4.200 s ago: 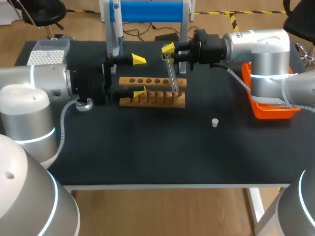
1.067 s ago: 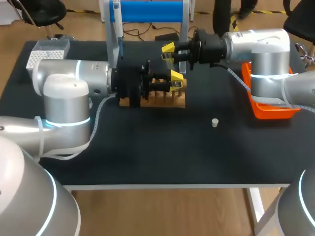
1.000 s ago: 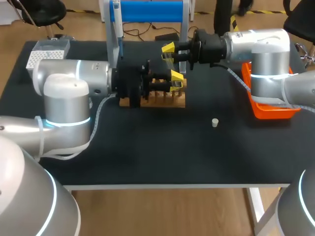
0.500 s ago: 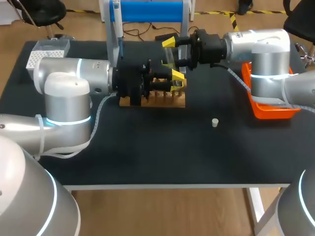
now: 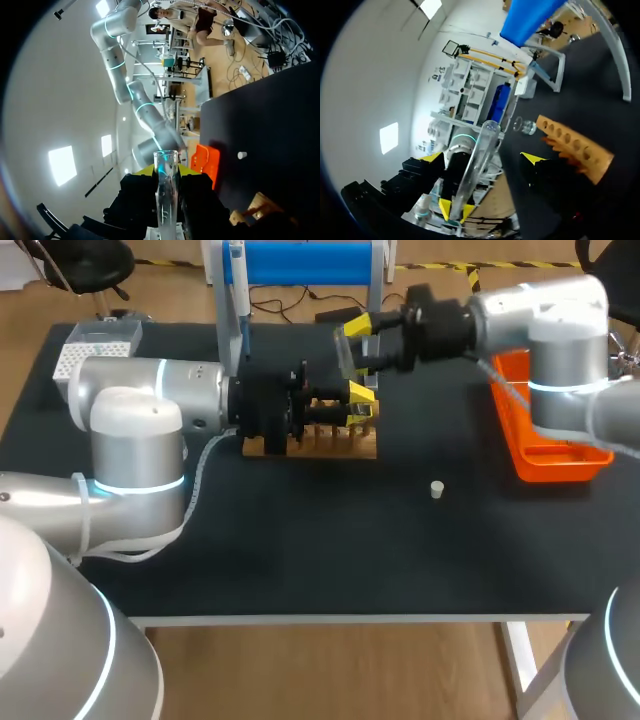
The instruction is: Invert the test tube, pick up the pipette, mount the tip to pipette, aspirate from beaker and dispense into the tube, eject the tip, return the pipette, and cap with the stopper.
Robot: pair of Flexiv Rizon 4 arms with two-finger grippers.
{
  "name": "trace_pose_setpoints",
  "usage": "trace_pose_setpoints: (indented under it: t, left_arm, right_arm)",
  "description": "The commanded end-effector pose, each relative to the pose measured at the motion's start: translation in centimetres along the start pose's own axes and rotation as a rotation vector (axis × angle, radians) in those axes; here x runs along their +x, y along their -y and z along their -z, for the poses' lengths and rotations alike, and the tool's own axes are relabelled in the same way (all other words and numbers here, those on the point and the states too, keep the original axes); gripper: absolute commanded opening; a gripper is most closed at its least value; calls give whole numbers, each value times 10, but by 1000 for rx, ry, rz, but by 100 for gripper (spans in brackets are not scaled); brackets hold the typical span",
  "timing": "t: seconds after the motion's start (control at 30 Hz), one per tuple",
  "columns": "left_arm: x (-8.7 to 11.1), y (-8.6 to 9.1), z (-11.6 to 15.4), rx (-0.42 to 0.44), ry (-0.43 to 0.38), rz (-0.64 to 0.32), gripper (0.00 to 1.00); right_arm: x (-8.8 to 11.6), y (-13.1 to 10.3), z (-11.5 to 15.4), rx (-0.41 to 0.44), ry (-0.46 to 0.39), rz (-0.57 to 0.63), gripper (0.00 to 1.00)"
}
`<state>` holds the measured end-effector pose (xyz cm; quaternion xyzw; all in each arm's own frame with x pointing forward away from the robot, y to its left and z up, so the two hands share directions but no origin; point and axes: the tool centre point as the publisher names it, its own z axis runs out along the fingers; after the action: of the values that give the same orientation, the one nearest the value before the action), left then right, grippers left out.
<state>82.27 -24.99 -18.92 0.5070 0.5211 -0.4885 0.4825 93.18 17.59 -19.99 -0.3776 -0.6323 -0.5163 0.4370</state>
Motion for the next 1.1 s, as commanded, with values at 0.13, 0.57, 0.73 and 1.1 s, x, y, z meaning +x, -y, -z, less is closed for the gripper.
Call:
trace_pose_setpoints:
  t: [0.13, 0.57, 0.73, 1.1]
  left_arm:
    - [-1, -1, 0, 1, -2, 0, 0]
    - [-1, -1, 0, 1, -2, 0, 0]
    - [-1, -1, 0, 1, -2, 0, 0]
    - [-1, -1, 0, 1, -2, 0, 0]
  right_arm:
    - [-7, -5, 25, -5, 355, 638, 100]
    - [-13, -4, 24, 45, 370, 671, 100]
    - [-53, 4, 24, 240, 351, 761, 100]
    - [-88, 11, 20, 450, 239, 889, 100]
